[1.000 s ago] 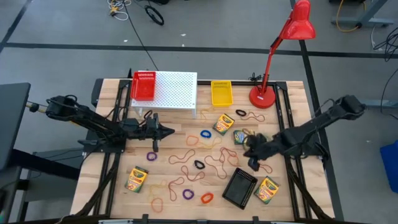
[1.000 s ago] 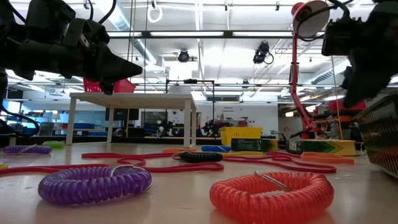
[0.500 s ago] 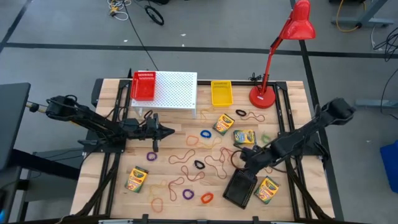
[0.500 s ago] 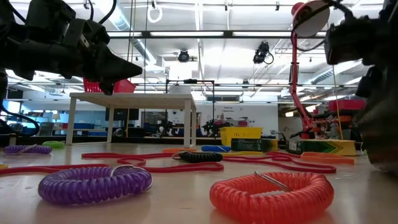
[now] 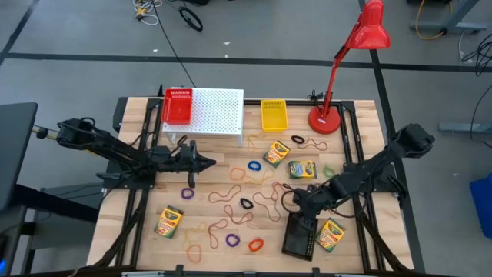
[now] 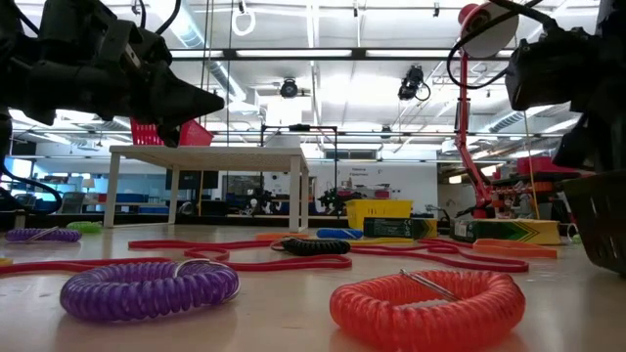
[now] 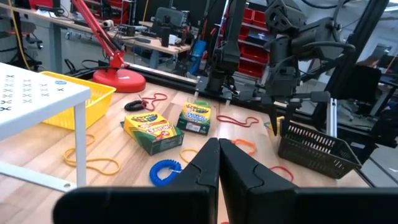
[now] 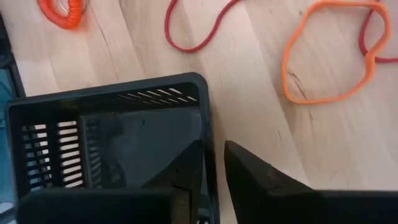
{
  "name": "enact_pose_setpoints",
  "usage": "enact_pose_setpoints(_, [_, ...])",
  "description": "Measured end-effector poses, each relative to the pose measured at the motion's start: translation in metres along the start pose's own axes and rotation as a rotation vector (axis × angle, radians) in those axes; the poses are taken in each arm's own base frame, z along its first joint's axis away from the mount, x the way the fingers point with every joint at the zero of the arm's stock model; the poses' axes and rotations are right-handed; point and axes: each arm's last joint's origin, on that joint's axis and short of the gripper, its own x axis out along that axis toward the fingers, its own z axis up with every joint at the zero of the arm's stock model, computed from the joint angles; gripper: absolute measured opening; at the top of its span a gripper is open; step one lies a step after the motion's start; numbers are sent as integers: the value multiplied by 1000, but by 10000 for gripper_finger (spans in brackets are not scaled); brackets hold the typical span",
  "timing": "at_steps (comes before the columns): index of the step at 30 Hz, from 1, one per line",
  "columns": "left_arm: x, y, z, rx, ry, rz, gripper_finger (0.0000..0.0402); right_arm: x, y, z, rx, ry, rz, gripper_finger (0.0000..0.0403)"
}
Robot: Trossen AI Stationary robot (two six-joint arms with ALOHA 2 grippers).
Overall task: Pick & Place Office Desk Supplies
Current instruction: Put the black bin on the shelf
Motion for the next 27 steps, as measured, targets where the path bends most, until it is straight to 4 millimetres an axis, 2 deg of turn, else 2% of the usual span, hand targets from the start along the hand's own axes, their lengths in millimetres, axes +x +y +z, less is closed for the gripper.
enact_pose_setpoints(9, [0,0,0,30,1,-3,9,-24,22,15,-96,22,-2,141])
enact_pose_setpoints(14, [0,0,-2,19,26,-19,9,-10,11,6,-102,98,-36,145])
enact_pose_setpoints(19, [0,0,-3,-2,37,-16,9,3,5,0,-90,154,4,110])
enact_pose_setpoints(24, [-1,-2,-2,-52,40,-66,9,1,10,6,-88,123,44,27])
enact_pose_setpoints(27, [-2,-3,2,-55,19,-87,9,-5,16,16,-89,93,67,15])
